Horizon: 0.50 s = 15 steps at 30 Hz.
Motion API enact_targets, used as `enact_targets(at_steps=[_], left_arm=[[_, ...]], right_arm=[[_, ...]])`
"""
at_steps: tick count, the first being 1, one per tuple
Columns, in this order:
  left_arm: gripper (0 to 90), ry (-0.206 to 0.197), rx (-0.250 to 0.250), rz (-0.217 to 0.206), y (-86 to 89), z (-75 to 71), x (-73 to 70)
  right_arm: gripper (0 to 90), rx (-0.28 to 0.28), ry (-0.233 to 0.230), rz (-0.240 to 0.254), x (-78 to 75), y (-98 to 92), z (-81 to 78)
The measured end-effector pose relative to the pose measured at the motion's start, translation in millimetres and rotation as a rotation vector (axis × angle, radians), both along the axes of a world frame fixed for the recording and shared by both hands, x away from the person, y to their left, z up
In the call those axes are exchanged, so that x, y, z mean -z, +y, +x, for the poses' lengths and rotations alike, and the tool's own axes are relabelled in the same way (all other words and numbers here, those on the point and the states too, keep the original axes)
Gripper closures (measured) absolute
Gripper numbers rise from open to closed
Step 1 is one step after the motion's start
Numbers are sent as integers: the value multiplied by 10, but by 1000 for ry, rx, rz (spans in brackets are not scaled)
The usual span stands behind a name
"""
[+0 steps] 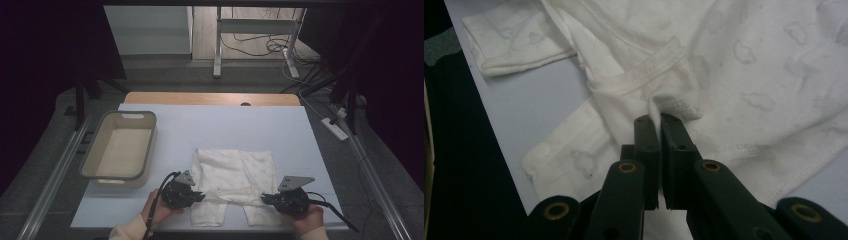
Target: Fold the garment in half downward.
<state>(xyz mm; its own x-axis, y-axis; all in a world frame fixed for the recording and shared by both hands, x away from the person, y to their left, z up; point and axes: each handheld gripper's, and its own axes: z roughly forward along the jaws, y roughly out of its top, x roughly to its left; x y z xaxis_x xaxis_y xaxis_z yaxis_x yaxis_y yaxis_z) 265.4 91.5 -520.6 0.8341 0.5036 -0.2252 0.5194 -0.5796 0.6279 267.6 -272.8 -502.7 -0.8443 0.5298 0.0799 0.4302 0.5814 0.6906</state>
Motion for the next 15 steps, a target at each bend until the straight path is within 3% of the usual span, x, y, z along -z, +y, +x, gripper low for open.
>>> enact_targets(at_steps=[12, 15], left_arm=[[852, 4, 22, 8, -8, -84, 10], [811, 5, 25, -5, 2, -84, 3]], right_arm=[[864, -8, 0, 0, -6, -3, -63], [864, -10, 0, 0, -10, -4, -74]])
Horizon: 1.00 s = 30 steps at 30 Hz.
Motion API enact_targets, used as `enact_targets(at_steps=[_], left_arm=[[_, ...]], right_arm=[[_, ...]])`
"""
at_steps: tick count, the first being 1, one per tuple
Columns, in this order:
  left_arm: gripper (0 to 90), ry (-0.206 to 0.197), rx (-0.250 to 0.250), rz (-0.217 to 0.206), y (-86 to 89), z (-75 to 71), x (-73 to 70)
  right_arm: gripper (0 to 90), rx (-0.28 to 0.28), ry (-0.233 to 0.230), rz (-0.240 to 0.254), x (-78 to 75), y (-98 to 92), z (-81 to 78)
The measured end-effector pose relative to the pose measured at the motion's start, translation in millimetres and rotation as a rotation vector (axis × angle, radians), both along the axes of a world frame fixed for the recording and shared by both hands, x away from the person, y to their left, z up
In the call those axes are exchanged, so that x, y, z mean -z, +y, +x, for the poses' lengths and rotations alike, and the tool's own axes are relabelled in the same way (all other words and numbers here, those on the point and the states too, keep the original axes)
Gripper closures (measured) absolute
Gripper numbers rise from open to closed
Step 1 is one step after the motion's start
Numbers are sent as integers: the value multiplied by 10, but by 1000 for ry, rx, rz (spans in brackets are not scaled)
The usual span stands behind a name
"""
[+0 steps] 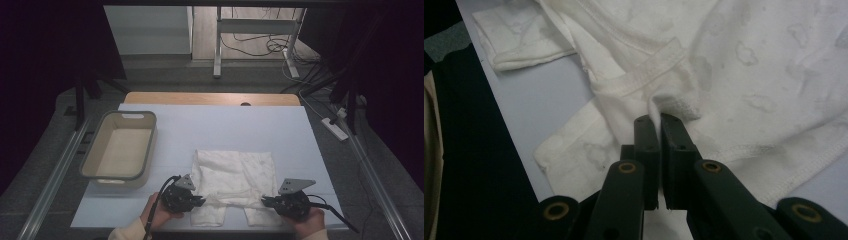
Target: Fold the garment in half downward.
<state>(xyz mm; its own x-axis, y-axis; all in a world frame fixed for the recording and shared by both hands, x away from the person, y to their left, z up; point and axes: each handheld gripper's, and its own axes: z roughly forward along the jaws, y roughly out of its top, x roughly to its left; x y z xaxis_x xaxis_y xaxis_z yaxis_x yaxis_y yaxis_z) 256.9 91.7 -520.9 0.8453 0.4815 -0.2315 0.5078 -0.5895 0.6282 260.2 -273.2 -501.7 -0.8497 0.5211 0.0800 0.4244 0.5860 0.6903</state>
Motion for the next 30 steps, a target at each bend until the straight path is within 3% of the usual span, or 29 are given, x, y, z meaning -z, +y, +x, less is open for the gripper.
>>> enact_targets(at_steps=[3, 5, 6, 9, 10, 14, 19, 27, 30], left_arm=[[754, -6, -1, -25, 12, 6, -24], [621, -12, -12, -31, 21, 16, -33], [566, -18, -40, -36, 42, 37, -44], [481, -24, -72, -59, 71, 56, -63], [459, -38, -98, -76, 94, 76, -88], [421, -71, -135, -100, 117, 121, -133], [402, -78, -151, -96, 97, 195, -148], [394, -76, -202, -85, 83, 414, -105], [395, -98, -219, -84, 78, 506, -123]], right_arm=[[858, 1, -3, 10, -10, -4, -8], [808, 1, -4, 13, -17, -8, -8], [638, 25, -18, 36, -34, -12, -7], [569, 56, -26, 73, -70, -31, 12], [506, 88, -57, 95, -115, -48, 18], [471, 103, -91, 114, -163, -20, 40], [455, 85, -85, 139, -165, 78, 82], [450, 20, -95, 113, -143, 380, 162], [450, -9, -95, 106, -145, 500, 177]])
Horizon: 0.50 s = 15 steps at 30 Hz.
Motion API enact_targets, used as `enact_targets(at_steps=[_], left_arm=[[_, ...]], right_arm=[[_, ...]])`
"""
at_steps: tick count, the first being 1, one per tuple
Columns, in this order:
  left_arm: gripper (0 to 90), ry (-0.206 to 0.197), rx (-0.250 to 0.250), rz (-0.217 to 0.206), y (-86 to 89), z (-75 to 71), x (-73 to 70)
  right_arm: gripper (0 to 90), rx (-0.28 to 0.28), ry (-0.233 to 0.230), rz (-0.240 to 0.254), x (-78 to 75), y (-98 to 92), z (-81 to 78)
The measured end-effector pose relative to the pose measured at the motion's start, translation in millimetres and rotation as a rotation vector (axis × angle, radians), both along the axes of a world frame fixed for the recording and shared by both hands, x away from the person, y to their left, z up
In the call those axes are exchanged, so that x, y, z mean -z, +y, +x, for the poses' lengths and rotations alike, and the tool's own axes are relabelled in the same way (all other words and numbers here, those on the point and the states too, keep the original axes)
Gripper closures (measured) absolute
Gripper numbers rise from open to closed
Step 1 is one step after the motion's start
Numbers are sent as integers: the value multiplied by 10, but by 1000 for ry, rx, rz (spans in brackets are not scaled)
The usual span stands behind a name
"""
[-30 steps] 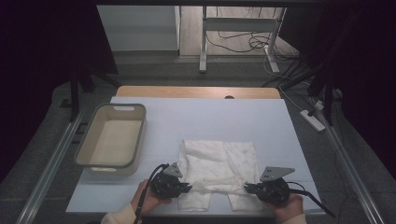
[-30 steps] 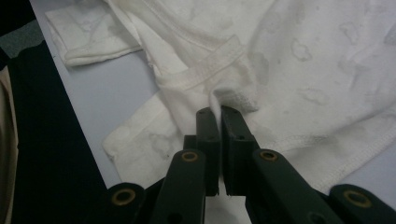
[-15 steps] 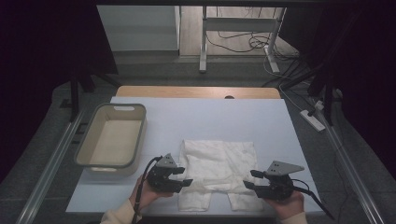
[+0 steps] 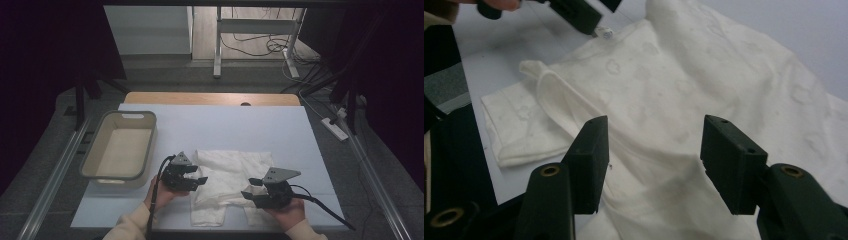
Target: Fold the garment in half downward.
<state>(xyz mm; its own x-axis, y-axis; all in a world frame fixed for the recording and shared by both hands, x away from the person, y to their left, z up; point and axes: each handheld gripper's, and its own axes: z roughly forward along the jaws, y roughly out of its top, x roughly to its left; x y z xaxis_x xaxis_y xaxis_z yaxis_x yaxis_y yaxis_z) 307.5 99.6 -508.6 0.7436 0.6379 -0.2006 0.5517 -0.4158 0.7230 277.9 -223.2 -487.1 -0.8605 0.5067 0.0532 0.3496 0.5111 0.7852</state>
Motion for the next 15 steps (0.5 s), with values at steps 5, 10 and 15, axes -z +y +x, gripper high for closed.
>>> enact_targets(at_steps=[5, 10, 15], left_arm=[[391, -6, 7, 10, -59, 140, -26], [388, -4, -3, 31, -107, 275, -4], [385, -5, -6, 35, -114, 317, -3]], right_arm=[[451, -36, 14, 17, -44, 159, 47], [455, -76, 25, 1, -39, 314, 80], [458, -126, 40, -5, -39, 503, 111]])
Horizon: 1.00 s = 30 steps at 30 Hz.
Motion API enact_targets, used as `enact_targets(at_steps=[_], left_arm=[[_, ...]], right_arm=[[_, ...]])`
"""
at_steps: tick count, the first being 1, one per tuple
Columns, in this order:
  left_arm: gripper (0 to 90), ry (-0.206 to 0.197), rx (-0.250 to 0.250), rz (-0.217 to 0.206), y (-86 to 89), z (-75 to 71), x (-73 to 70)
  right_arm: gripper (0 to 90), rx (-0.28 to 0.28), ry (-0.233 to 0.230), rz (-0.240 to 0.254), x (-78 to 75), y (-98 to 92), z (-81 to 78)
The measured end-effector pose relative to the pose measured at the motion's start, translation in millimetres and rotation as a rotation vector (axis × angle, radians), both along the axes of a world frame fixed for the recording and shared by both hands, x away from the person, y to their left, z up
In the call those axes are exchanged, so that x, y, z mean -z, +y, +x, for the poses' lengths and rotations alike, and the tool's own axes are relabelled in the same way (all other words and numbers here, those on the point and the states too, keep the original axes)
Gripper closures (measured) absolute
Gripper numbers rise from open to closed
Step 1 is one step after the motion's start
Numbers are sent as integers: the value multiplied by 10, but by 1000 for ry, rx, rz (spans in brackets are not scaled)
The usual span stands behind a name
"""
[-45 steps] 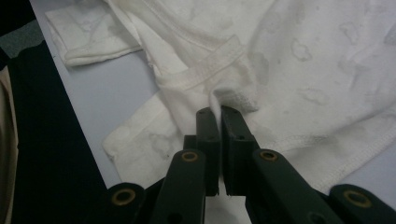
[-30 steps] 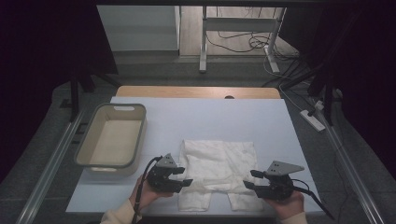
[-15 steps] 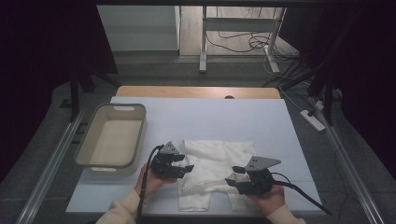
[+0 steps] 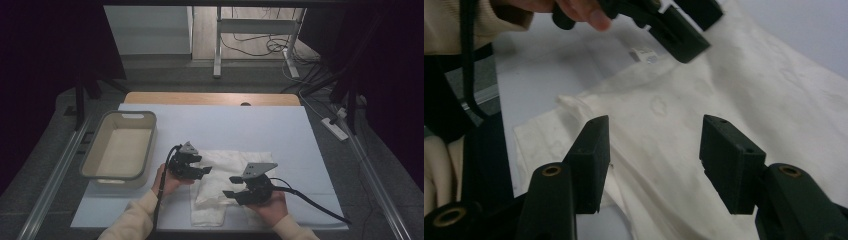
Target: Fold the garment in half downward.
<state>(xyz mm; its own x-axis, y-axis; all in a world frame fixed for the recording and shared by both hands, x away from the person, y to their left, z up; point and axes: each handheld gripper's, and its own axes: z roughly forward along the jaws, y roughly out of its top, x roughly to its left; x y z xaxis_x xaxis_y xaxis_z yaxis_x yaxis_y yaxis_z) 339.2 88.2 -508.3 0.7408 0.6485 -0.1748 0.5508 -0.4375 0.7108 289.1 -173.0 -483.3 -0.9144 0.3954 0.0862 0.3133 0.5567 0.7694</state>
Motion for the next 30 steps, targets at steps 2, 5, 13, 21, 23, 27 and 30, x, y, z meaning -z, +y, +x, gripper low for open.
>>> enact_targets(at_steps=[2, 5, 13, 21, 23, 27, 30], left_arm=[[381, -2, 0, 4, 11, -15, 1], [380, -2, 0, 8, 26, -52, 5], [371, -4, 5, 28, 9, -65, 24], [368, 2, -8, 26, 42, -49, 35], [368, -6, -26, 20, 60, -54, 29], [369, -7, -39, 17, 76, -49, 29], [369, -8, -38, 19, 84, -51, 24]], right_arm=[[462, -20, 6, 3, 20, 76, -26], [473, -37, 19, 5, 53, 125, -100], [497, -57, 12, 5, 61, 219, -188], [854, -125, 68, -67, 214, 326, -209], [862, -177, 101, -89, 248, 360, -294], [863, -187, 114, -97, 259, 361, -349], [863, -208, 124, -107, 274, 356, -406]])
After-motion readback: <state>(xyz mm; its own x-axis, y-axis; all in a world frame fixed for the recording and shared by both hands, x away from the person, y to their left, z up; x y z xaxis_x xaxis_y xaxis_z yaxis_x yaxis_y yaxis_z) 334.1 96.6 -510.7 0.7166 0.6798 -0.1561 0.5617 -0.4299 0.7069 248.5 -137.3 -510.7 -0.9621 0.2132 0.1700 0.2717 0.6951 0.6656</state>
